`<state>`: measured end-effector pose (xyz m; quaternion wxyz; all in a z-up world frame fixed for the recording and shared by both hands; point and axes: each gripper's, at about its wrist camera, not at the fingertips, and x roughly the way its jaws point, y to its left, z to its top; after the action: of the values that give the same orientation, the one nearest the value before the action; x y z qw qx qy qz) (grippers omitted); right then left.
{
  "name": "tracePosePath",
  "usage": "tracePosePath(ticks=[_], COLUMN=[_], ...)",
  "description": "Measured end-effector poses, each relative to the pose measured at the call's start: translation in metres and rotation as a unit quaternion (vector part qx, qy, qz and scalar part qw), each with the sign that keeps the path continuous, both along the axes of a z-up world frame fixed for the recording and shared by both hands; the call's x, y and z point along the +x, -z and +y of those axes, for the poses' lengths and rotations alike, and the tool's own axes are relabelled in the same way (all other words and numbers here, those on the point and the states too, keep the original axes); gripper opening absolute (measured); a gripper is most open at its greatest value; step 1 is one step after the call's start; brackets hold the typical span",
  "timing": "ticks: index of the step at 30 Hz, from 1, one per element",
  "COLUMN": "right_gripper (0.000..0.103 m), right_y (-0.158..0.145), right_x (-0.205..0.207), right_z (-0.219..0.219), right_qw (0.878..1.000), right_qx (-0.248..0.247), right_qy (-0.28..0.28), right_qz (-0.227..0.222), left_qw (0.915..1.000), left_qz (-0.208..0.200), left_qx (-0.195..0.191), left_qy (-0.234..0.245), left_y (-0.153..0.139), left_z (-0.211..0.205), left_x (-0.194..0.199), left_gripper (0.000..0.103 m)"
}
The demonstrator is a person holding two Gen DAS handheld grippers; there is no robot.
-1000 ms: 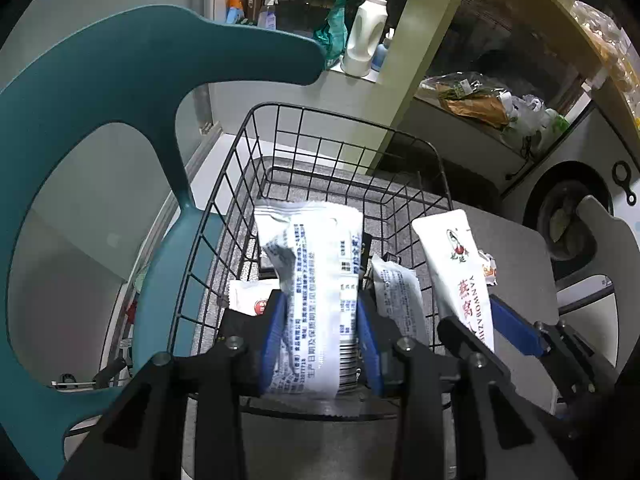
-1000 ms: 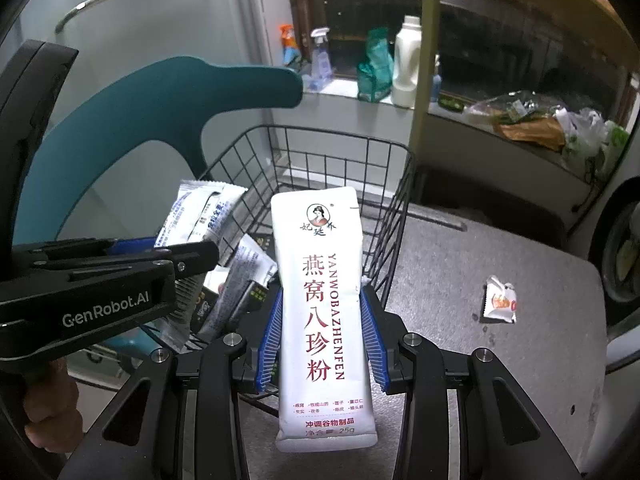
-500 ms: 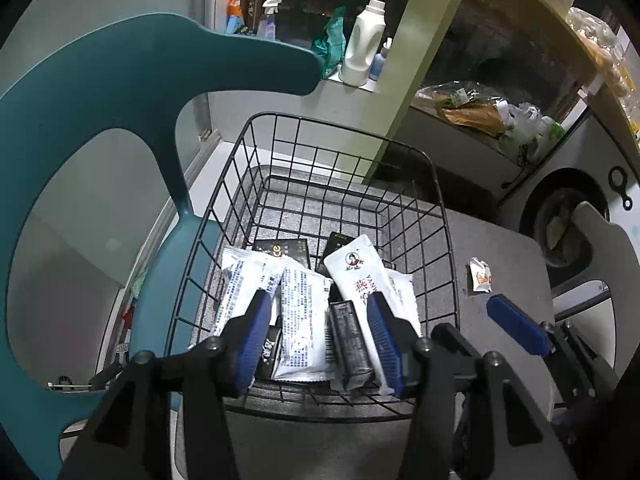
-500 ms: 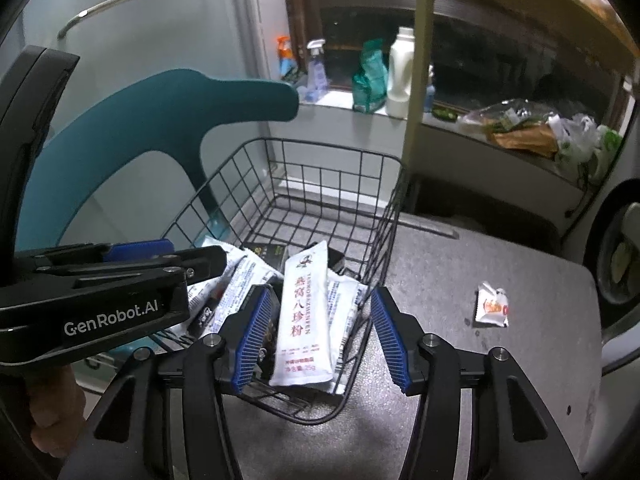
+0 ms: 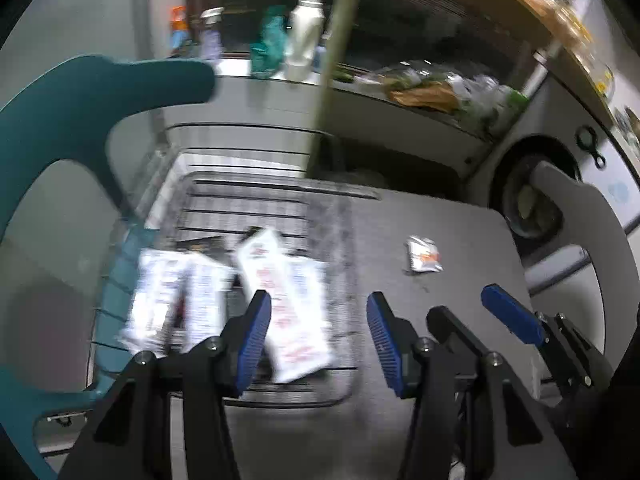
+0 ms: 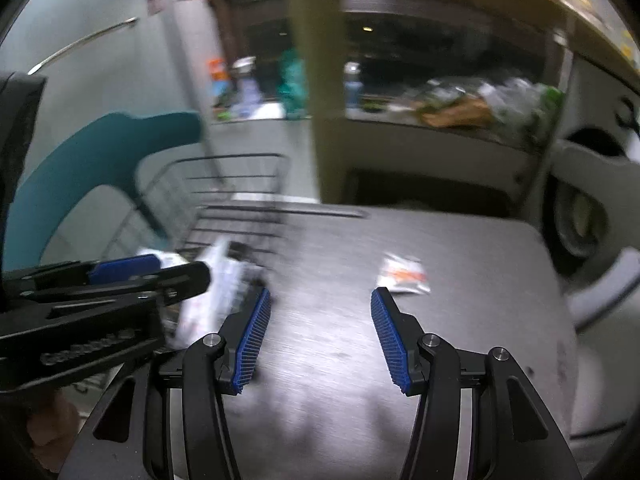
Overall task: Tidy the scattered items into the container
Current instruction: 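Move the right tool back toward the pizza-print snack packet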
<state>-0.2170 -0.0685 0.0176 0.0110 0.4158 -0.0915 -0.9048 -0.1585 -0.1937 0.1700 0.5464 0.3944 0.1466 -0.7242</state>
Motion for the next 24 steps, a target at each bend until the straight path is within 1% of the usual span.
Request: tracePosePath(ticks=[1,2,3,4,5,6,7,10,11,15,17,19,21,24], right_gripper=[0.052,0.053,0.053,0.053,0.053,0.053,0.053,0.053,0.053,0.053,0.053,0.053,0.053,0.053], right_y=[0.000,0.010,0.010,0.023,0.030,0.037,0.037,0.056,0.072,0.103,0.114,0.120,0.124,0.127], right_x=[0.000,0.009,0.009,0.017,0.020,0.022,0.022,0.022,0.020,0.008,-0.001,-0.010,-0.024,-0.049], right_z=[0.000,0.028,0.028,0.054,0.066,0.076,0.076,0.095,0.102,0.108,0.110,0.112,0.113,0.109], right_qw=[1.000,1.000,1.000,0.999,0.998,0.997,0.997,0.996,0.996,0.994,0.994,0.993,0.993,0.994], right_qx=[0.000,0.005,0.005,0.005,0.002,-0.001,-0.001,-0.003,-0.009,-0.018,-0.024,-0.026,-0.029,-0.033], right_qy=[0.000,0.021,0.021,0.043,0.054,0.061,0.061,0.070,0.069,0.061,0.060,0.062,0.067,0.058], right_qz=[0.000,-0.008,-0.008,-0.020,-0.028,-0.035,-0.035,-0.052,-0.063,-0.087,-0.091,-0.093,-0.090,-0.088], left_qw=[0.9999,0.9998,0.9996,0.9994,0.9990,0.9986,0.9982,0.9970,0.9966,0.9961,0.9955,0.9953,0.9951,0.9947], left_qz=[-0.004,-0.006,-0.007,-0.007,-0.010,-0.013,-0.017,-0.027,-0.032,-0.045,-0.053,-0.048,-0.047,-0.051], left_qx=[0.005,0.009,0.013,0.016,0.021,0.025,0.027,0.041,0.051,0.067,0.077,0.084,0.086,0.086], left_qy=[0.009,0.016,0.024,0.029,0.038,0.045,0.051,0.059,0.057,0.036,0.013,-0.008,-0.015,-0.022], left_y=[0.007,0.013,0.019,0.023,0.032,0.040,0.047,0.070,0.083,0.118,0.138,0.148,0.155,0.165], left_z=[0.003,0.005,0.008,0.009,0.013,0.015,0.017,0.018,0.016,0.004,-0.008,-0.019,-0.025,-0.029], left_x=[-0.013,-0.023,-0.034,-0.040,-0.054,-0.063,-0.072,-0.088,-0.093,-0.095,-0.090,-0.085,-0.083,-0.079], left_gripper=[0.055,0.055,0.056,0.058,0.059,0.063,0.066,0.067,0.067,0.067,0.067,0.067,0.067,0.067])
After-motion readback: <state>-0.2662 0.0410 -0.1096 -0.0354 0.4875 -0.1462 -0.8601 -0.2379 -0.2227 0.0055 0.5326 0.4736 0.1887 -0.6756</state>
